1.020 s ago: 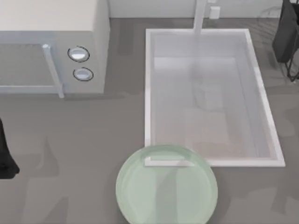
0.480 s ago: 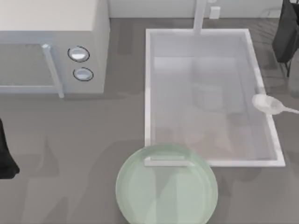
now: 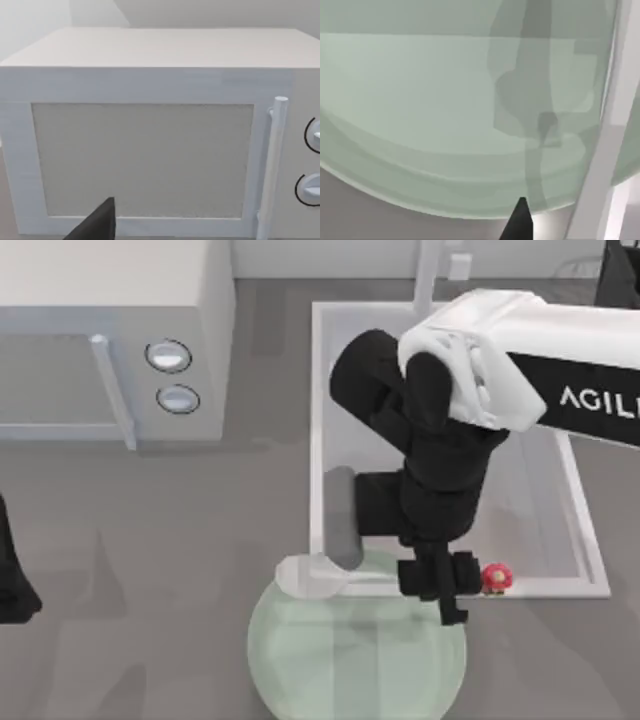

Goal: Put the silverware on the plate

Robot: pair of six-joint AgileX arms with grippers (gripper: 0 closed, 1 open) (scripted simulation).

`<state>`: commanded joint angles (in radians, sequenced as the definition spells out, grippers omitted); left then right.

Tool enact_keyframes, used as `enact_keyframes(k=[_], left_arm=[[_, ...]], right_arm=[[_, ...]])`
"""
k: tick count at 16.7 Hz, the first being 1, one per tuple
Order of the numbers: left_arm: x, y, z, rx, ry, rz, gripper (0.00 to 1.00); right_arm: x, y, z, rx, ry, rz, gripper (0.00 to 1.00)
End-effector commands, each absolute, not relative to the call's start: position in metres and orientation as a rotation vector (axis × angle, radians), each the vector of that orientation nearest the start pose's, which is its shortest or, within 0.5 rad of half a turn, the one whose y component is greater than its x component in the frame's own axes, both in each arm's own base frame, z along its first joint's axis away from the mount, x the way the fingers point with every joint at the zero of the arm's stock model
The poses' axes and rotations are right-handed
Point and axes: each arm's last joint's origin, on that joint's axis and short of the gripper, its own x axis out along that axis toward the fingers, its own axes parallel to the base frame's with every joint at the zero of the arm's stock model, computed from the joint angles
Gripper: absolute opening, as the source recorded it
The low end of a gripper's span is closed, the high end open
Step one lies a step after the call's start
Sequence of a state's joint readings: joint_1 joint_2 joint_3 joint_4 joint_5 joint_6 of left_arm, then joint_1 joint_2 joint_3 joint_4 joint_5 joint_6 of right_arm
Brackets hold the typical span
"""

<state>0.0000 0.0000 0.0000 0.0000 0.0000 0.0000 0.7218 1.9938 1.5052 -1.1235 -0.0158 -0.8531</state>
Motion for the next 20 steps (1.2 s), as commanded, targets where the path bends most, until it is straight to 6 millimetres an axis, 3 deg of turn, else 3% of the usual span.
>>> enact_keyframes(k=[3, 5, 12, 20], left_arm=[[0.106, -0.001, 0.16, 0.0, 0.0, 0.0, 1.0], [0.106, -0.001, 0.16, 0.0, 0.0, 0.0, 1.0], [0.106, -0.001, 0.16, 0.0, 0.0, 0.0, 1.0], [0.106, -0.001, 0.16, 0.0, 0.0, 0.0, 1.0]], right_arm=[[0.249, 0.29, 0.179, -1.233, 1.205, 1.255, 0.0], [0.24, 0.299, 0.18, -1.236, 1.191, 1.254, 0.0], [0.241, 0.296, 0.182, -1.231, 1.202, 1.243, 0.0], [0.244, 0.273, 0.199, -1.2, 1.259, 1.143, 0.0]])
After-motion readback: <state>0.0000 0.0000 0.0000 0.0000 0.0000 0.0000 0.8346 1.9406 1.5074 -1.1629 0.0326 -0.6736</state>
